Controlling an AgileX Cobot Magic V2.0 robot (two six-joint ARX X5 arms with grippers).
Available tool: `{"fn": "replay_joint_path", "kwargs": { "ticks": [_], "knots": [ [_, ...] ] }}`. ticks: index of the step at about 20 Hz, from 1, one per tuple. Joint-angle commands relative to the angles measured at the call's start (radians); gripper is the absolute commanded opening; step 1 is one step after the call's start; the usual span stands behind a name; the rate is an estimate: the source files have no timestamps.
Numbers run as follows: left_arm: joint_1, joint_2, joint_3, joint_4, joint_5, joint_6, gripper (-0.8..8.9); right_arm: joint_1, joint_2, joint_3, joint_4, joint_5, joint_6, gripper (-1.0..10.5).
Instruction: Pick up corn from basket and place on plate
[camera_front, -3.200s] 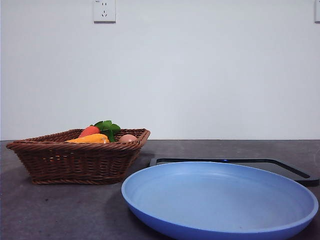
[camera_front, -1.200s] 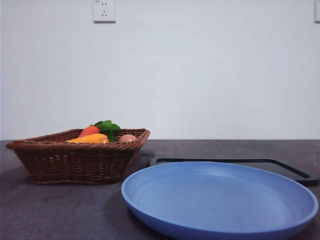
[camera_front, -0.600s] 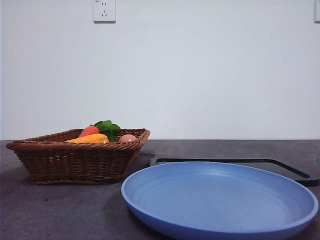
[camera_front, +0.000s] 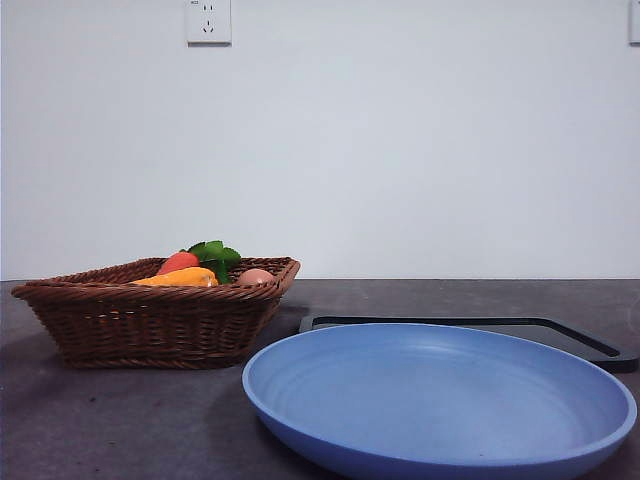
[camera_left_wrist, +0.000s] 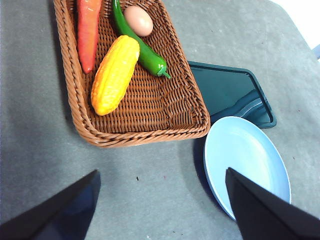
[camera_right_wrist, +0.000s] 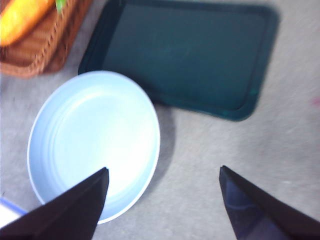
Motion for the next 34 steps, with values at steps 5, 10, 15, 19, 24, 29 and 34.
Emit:
{"fn": "replay_joint_path", "kwargs": {
  "ticks": [5, 10, 15, 19, 24, 29, 34],
  "knots": [
    [-0.002, 0.005, 0.019, 0.006, 0.004, 0.016, 4.08, 0.095, 0.259, 0.016, 0.105, -0.006, 0.014, 3.6],
    [-0.002, 0.005, 0.019, 0.005, 0.004, 0.016, 4.08, 0.158, 0.483, 0.016, 0.197, -0.007, 0.014, 3.4],
    [-0.002, 0.005, 0.019, 0.005, 0.004, 0.016, 4.08, 0.211, 0.641, 0.016, 0.27, -0.006, 0.013, 2.5],
    [-0.002, 0.005, 0.019, 0.005, 0.004, 0.016, 4.08, 0.233, 0.703, 0.016, 0.289, -0.005, 0.013, 1.2],
    [-0.002, 0.005, 0.019, 0.006, 0.004, 0.016, 4.08, 0.233, 0.708, 0.016, 0.299, -0.006, 0.013, 0.0],
    [-0.003, 0.063, 0.065, 0.008, -0.001, 0.021, 4.06, 0.233, 0.649, 0.03, 0.264, -0.011, 0.022, 0.0],
    [-0.063, 0.218, 0.14, 0.075, -0.046, 0.036, 4.06, 0.233, 0.487, 0.089, 0.137, -0.01, 0.022, 0.0]
  ]
}}
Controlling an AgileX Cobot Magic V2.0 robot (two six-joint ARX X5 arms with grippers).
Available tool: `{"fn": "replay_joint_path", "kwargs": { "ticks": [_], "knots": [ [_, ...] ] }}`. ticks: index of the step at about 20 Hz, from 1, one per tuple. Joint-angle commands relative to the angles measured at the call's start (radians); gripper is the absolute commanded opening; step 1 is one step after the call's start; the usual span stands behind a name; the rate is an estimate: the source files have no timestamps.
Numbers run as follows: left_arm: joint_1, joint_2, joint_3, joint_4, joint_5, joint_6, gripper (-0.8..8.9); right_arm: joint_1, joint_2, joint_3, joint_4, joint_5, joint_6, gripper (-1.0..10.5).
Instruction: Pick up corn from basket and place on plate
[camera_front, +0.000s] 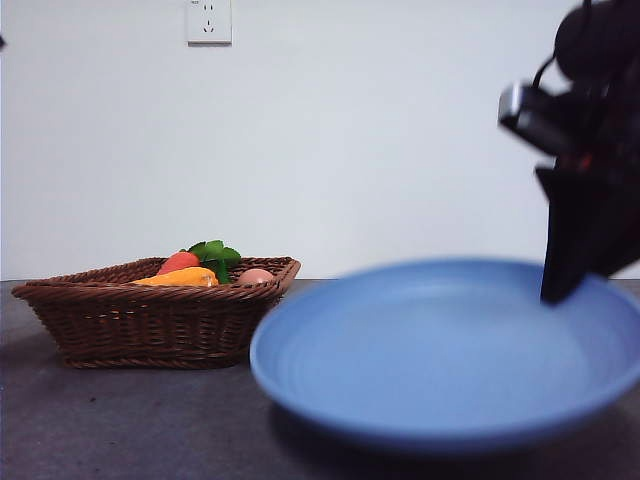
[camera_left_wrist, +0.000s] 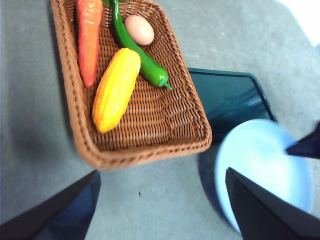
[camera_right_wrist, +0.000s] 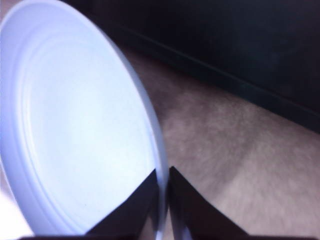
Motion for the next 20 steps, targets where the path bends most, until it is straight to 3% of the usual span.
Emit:
{"fn": "replay_joint_path", "kwargs": {
  "ticks": [1, 9, 14, 20],
  "knots": [
    [-0.05, 0.086, 0.046, 0.064, -0.037, 0.024, 4.06, 0.005, -0.08, 0.044, -0.047, -0.006, 0.001, 0.0],
    [-0.263, 0.451, 0.211, 0.179, -0.359, 0.137, 4.06, 0.005, -0.317, 0.084, -0.12, -0.006, 0.047, 0.0],
    [-0.338, 0.721, 0.369, 0.182, -0.47, 0.199, 4.06, 0.005, -0.38, 0.084, -0.122, -0.006, 0.072, 0.0],
    [-0.386, 0.978, 0.527, 0.183, -0.498, 0.249, 4.06, 0.005, -0.385, 0.084, -0.128, -0.006, 0.071, 0.0]
  ]
}}
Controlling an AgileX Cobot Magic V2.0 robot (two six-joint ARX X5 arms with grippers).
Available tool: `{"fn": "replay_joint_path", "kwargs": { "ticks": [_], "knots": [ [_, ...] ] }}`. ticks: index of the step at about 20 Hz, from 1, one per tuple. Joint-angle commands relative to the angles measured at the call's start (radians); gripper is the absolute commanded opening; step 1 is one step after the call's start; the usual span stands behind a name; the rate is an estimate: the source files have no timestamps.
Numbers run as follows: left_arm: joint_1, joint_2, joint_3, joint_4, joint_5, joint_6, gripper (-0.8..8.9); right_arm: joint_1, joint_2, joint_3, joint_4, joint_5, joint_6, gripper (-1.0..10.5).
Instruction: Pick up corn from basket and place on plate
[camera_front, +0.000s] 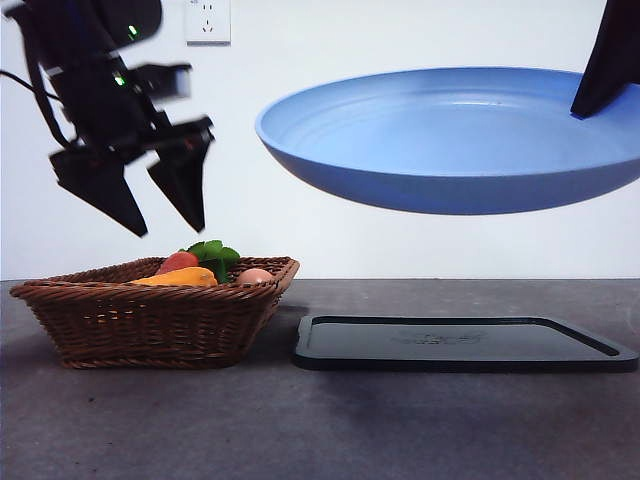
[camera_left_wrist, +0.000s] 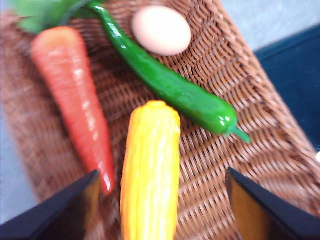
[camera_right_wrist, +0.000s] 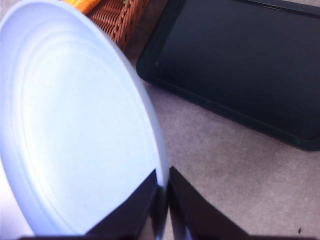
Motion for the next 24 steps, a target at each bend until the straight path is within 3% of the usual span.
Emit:
{"fn": "replay_joint_path", "kwargs": {
  "ticks": [1, 12, 18, 22, 24],
  "knots": [
    [-0.016, 0.072, 0.05, 0.005, -0.035, 0.041, 4.06, 0.005, 0.006, 0.023, 0.008, -0.005, 0.017, 0.0],
    [-0.036, 0.226, 0.056, 0.064, -0.04, 0.06, 4.02, 0.005, 0.006, 0.023, 0.008, -0.005, 0.017, 0.0],
    [-0.047, 0.226, 0.056, 0.059, -0.05, 0.044, 1.93, 0.005, 0.006, 0.023, 0.021, -0.004, 0.017, 0.0],
    [-0.043, 0.2, 0.057, 0.01, -0.05, 0.018, 1.9, 0.005, 0.007, 0.023, 0.022, -0.002, 0.018, 0.0],
    [-0.043, 0.139, 0.058, -0.004, -0.05, -0.001, 1.9, 0.005, 0.01, 0.023, 0.024, 0.039, 0.03, 0.0]
  ]
}}
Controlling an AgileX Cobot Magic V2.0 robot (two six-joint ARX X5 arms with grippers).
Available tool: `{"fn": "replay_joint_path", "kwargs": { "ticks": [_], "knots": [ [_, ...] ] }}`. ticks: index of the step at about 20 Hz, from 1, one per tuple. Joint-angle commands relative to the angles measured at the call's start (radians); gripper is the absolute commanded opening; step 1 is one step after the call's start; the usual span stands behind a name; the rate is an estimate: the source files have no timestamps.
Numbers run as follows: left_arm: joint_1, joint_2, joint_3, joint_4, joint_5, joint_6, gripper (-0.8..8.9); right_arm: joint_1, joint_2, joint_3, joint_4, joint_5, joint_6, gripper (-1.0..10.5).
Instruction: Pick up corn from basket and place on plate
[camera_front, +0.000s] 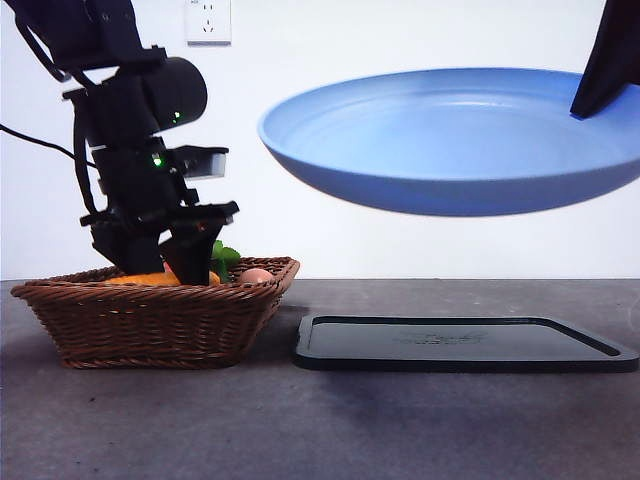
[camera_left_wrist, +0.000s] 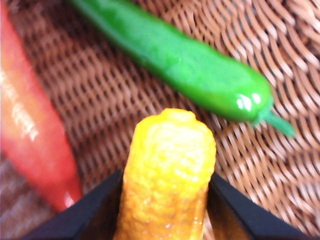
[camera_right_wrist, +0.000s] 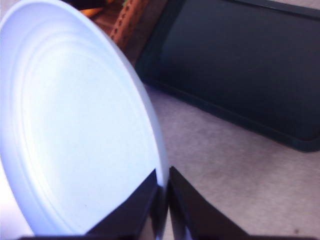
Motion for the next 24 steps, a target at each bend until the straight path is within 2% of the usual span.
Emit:
{"fn": "replay_joint_path", "kwargs": {
  "ticks": [1, 4, 7, 9, 12, 16, 22, 24],
  "knots": [
    [-0.002, -0.085, 0.019, 0.003, -0.003, -0.026, 1.91, 0.004, 0.022, 0.023, 0.022, 0.025, 0.029, 0.0],
    [-0.012, -0.253, 0.019, -0.002, 0.043, -0.077, 1.91, 0.004, 0.104, 0.023, 0.069, 0.024, 0.048, 0.0],
    [-0.061, -0.389, 0.019, -0.002, 0.167, -0.119, 1.91, 0.004, 0.24, 0.023, 0.16, -0.014, 0.083, 0.0],
    [-0.12, -0.401, 0.019, -0.003, 0.255, -0.135, 1.91, 0.004, 0.317, 0.023, 0.23, -0.059, 0.116, 0.0],
    [-0.228, -0.359, 0.019, 0.004, 0.257, -0.12, 1.91, 0.004, 0.372, 0.023, 0.317, -0.137, 0.167, 0.0],
    [-0.306, -0.271, 0.019, 0.028, 0.256, -0.082, 1.91, 0.004, 0.38, 0.023, 0.353, -0.163, 0.191, 0.0],
    [-0.344, -0.19, 0.019, 0.041, 0.256, -0.066, 1.96, 0.004, 0.38, 0.023, 0.352, -0.164, 0.19, 0.0],
    [-0.344, -0.185, 0.019, 0.031, 0.256, -0.066, 2.42, 0.004, 0.38, 0.023, 0.352, -0.164, 0.189, 0.0]
  ]
}}
